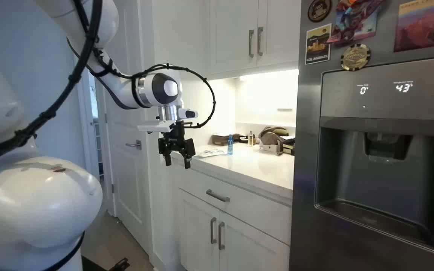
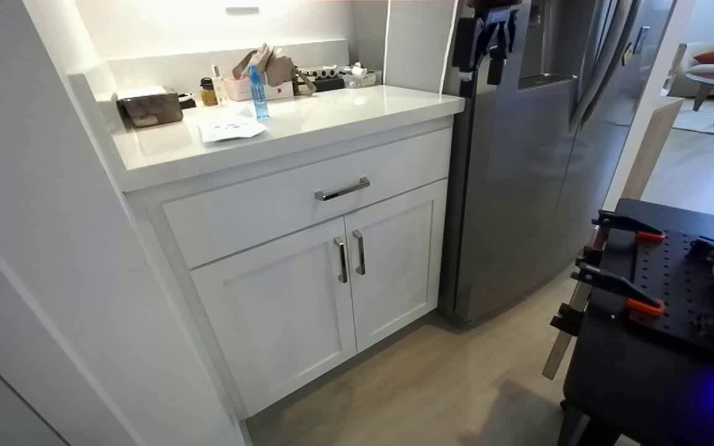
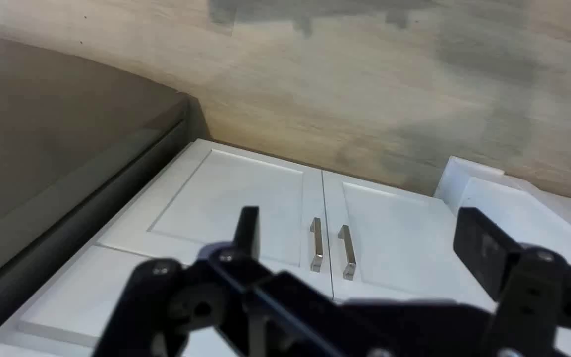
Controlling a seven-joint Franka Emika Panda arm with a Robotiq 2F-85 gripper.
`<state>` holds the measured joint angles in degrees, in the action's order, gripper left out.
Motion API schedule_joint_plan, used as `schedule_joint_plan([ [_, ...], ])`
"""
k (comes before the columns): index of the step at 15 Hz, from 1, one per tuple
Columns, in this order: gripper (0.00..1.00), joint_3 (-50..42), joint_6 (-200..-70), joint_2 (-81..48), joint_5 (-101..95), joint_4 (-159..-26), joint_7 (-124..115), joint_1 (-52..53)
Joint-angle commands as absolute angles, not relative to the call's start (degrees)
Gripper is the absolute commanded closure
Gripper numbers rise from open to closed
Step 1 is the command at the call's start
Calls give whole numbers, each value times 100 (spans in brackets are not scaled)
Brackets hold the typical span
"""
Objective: Open the drawer
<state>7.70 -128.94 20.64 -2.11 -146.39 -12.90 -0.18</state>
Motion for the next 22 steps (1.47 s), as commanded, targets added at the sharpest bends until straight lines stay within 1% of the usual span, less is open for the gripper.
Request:
schedule_joint_plan([
  [1, 0, 708, -12882, 2062, -238, -14632, -1308, 43],
  [7, 0, 711, -12821, 1940, -169, -14521, -1265, 90],
  [12, 0, 858, -13752, 1207, -423, -14259, -1328, 157],
  [18, 0, 1006, -12709, 344, -2027, -13571, -1175, 295],
  [22, 0, 963, -12410, 28, -2770, -13258, -952, 502],
])
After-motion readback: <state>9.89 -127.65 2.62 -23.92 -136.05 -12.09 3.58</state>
